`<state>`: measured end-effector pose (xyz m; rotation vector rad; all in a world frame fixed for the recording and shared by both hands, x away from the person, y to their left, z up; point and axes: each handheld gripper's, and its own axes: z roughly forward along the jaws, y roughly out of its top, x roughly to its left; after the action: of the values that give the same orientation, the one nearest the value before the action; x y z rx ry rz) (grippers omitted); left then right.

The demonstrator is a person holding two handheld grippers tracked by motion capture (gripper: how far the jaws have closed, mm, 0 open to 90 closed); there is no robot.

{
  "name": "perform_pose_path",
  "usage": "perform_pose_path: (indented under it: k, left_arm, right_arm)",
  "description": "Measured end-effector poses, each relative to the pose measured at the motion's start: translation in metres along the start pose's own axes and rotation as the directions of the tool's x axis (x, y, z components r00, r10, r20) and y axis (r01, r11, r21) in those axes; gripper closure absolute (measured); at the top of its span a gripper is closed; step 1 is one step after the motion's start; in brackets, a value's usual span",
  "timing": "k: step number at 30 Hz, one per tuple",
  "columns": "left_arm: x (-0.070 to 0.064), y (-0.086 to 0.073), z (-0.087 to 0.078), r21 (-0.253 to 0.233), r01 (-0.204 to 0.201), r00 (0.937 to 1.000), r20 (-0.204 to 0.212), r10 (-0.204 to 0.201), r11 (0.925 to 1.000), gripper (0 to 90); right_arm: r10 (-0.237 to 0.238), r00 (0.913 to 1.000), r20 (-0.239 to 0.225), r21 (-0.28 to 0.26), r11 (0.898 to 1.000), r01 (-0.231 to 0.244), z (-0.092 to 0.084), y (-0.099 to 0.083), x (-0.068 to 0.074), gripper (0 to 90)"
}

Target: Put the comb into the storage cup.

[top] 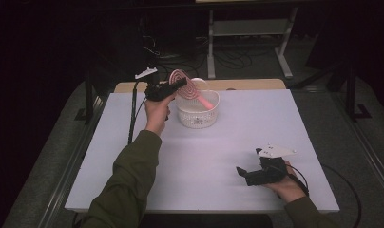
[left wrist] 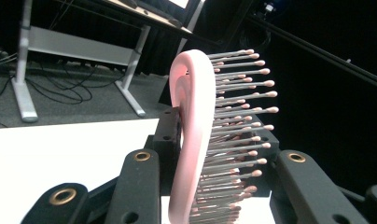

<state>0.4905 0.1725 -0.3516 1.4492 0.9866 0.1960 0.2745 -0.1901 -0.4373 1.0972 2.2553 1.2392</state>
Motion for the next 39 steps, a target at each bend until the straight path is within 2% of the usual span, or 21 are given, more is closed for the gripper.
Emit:
perform_pose_path:
  k: [13, 23, 31, 39]
  left_arm:
    - [0.004, -0.007, 0.003, 0.008, 0.013, 0.9999, -0.009, -0.013, 0.9999, 64.4]
    - [0.013, -0.016, 0.003, 0.007, 0.059, 0.9982, -0.015, -0.059, 0.9982, 64.3]
    - [0.017, -0.020, 0.003, 0.028, 0.059, 0.9980, -0.026, -0.058, 0.9979, 64.2]
    - [0.018, -0.021, 0.002, 0.029, 0.067, 0.9975, -0.025, -0.066, 0.9973, 64.0]
  right_arm:
    - [-0.002, 1.0000, 0.000, 0.001, 1.000, 0.002, 0.000, 0.000, 0.000, 0.0]
    - [-0.002, 1.0000, 0.000, 0.002, 1.000, 0.002, 0.000, 0.000, 0.000, 0.0]
    - [-0.001, 1.0000, 0.000, 0.003, 1.000, 0.001, 0.000, 0.000, 0.000, 0.0]
    - [-0.002, 1.0000, 0.001, 0.002, 1.000, 0.002, 0.000, 0.000, 0.000, 0.0]
